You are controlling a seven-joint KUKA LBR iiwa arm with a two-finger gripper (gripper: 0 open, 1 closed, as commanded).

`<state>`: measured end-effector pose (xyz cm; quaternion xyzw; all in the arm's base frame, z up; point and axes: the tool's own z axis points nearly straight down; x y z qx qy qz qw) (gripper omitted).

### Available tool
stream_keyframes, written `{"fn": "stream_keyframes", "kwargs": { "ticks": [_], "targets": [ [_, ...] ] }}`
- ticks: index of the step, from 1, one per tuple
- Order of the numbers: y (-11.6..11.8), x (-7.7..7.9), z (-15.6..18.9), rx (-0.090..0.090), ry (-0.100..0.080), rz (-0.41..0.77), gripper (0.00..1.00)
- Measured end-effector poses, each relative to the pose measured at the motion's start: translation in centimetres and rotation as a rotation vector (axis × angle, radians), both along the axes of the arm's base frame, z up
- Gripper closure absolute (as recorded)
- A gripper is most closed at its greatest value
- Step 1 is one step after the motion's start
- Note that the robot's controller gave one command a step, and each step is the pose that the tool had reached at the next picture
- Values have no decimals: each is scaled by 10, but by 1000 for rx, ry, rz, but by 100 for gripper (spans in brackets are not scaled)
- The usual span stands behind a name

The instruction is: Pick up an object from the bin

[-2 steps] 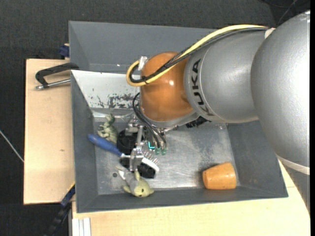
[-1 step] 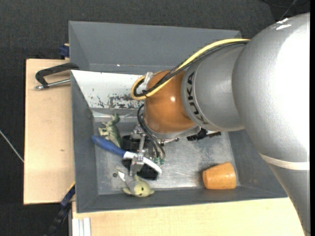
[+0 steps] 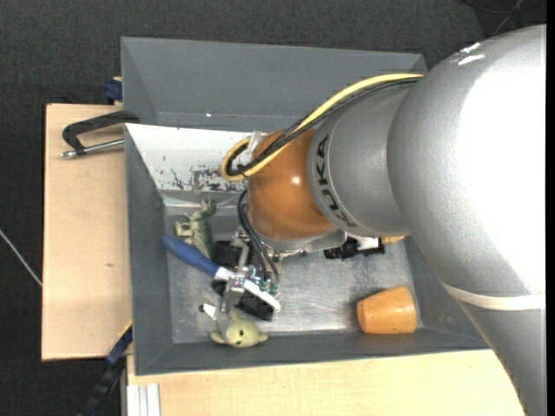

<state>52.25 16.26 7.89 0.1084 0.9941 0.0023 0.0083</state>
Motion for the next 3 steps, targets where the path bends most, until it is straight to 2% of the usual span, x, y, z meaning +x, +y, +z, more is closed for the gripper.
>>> {"fn": "stream_keyframes", "kwargs": {
  "ticks": [1,3],
  "targets": [
    [0,3,3,-1,8,0,0],
    [-4,1,-1,12,6,-239,0]
  ]
}}
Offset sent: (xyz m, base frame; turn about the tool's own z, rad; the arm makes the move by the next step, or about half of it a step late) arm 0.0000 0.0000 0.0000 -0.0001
